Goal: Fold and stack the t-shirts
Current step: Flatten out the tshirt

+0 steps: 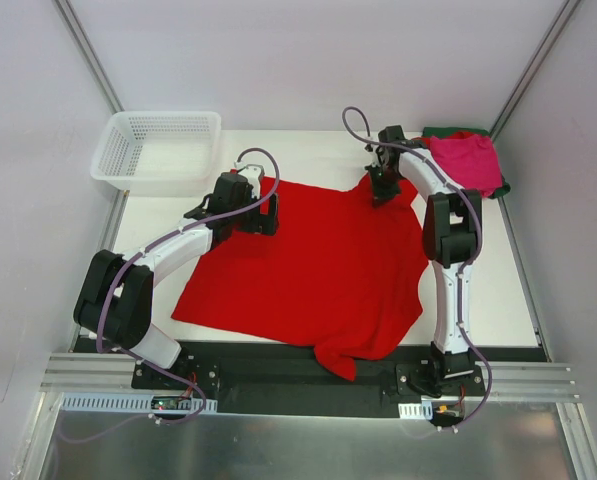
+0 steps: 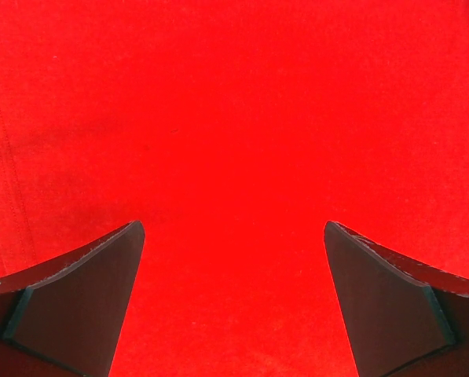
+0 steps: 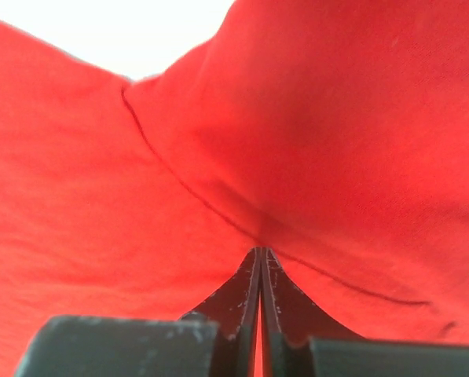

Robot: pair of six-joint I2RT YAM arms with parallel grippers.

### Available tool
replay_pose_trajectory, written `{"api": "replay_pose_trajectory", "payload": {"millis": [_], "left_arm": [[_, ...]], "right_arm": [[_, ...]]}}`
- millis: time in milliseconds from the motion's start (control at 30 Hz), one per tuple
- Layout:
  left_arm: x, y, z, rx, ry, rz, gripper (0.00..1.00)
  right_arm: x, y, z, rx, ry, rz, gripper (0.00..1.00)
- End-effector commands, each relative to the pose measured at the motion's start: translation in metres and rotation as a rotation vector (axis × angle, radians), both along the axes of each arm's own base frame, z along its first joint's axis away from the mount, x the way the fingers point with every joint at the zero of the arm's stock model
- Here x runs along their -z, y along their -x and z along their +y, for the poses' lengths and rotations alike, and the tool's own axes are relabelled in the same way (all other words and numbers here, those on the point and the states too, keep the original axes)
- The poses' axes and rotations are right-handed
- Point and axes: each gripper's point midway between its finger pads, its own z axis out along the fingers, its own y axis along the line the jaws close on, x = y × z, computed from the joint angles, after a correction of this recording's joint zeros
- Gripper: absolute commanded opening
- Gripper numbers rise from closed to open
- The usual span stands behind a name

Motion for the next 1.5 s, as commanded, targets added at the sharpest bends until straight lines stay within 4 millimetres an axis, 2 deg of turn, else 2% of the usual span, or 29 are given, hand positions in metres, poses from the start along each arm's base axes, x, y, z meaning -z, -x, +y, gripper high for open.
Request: {"api": "replay_pose_trajectory", "payload": {"millis": [0,167,300,333,400,433,467,600,800,967,1067,1200,1467], "left_arm": [[-0.023,-0.011,0.001,-0.004,0.011,-0.063,0.99],[-0.022,-0.011,0.001,-0.004,0.009,-0.062,0.99],[-0.022,-0.011,0.001,-0.002,0.004,-0.065,0.99],[-0.022,-0.012,0.001,-0.004,0.004,-0.065,0.99],[-0.022,-0.012,0.001,-0.002,0.004,-0.065,0.99],[-0.022,-0.012,0.001,-0.002,0.005,-0.062,0.99],[-0.022,-0.012,0.001,-0.003,0.005,-0.062,0.99],[-0.023,-0.011,0.000,0.000,0.013,-0.061,0.99],[-0.023,-0.010,0.001,-0.004,0.009,-0.064,0.99],[-0.019,-0.010,0.002,-0.006,0.005,-0.056,0.99],[-0.019,-0.010,0.002,-0.006,0.004,-0.054,0.99],[-0.016,-0.012,0.001,-0.006,0.000,-0.049,0.99],[-0.011,-0.013,0.001,-0.005,-0.004,-0.038,0.99]], "right_arm": [[-0.009,-0.007,-0.009,-0.013,0.024,-0.006,0.04],[-0.006,-0.010,-0.007,-0.032,0.006,-0.001,0.06],[-0.012,0.004,0.006,-0.053,-0.109,0.028,0.04],[-0.031,0.005,0.013,-0.054,-0.153,-0.009,0.04],[-0.048,0.005,0.019,-0.061,-0.196,-0.061,0.04],[-0.048,0.013,0.021,-0.061,-0.215,-0.050,0.04],[-0.064,0.014,0.022,-0.056,-0.234,-0.079,0.05],[-0.069,0.025,0.039,-0.066,-0.352,-0.048,0.05],[-0.034,0.036,0.041,-0.032,-0.360,0.051,0.04],[-0.016,0.040,0.045,-0.055,-0.389,0.087,0.04],[-0.007,0.037,0.035,-0.055,-0.306,0.089,0.04],[-0.008,0.028,0.016,-0.056,-0.185,0.071,0.04],[0.004,0.025,-0.003,-0.063,-0.058,0.107,0.05]]}}
